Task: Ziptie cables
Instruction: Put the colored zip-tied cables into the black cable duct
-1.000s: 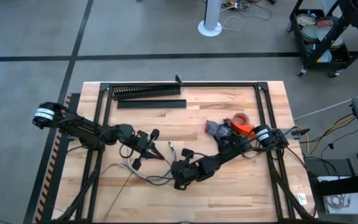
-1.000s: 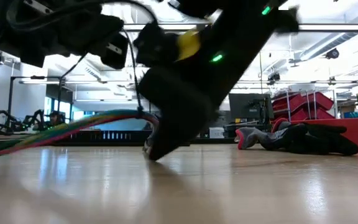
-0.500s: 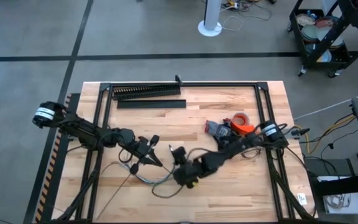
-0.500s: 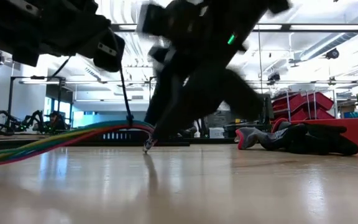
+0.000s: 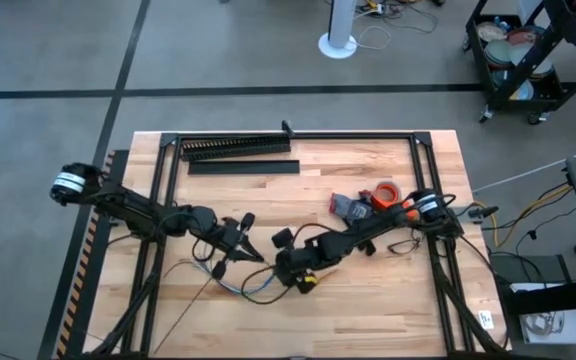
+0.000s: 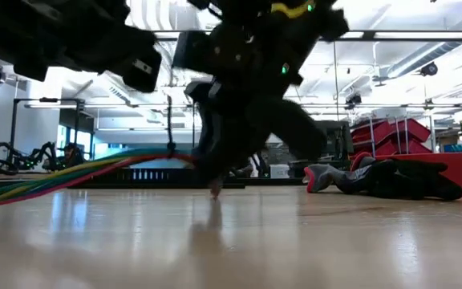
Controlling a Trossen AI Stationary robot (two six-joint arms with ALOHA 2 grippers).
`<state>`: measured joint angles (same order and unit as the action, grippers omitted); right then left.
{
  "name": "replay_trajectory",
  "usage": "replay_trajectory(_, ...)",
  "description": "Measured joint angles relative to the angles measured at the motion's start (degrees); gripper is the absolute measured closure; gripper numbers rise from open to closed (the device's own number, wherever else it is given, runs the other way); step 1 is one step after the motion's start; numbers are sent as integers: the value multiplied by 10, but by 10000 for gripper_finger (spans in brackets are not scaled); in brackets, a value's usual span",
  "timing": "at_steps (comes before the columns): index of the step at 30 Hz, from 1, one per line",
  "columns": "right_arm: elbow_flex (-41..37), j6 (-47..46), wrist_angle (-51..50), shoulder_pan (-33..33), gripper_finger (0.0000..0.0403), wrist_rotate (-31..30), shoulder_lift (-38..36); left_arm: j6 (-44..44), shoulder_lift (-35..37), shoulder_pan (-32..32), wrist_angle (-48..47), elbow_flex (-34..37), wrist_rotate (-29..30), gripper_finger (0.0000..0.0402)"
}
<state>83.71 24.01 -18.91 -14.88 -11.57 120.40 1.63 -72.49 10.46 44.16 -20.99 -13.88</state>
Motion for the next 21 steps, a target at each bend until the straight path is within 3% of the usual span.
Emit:
replay_trajectory(5,0,-39,-82,-10,398,-77,-57,-21,79,-40,-143,0,103,351)
replay_trajectory(11,0,-140,-191,-14,400,-95,-159,-28,164,-143,-311,-34,269,283)
replay_trajectory(17,-2,-185,-248,-17,402,-95,-228,-114,153,-314,-485,-143,258,231)
replay_trajectory(21,-2,-206,-285,-21,402,-95,-256,-174,115,-439,-525,-193,144,206)
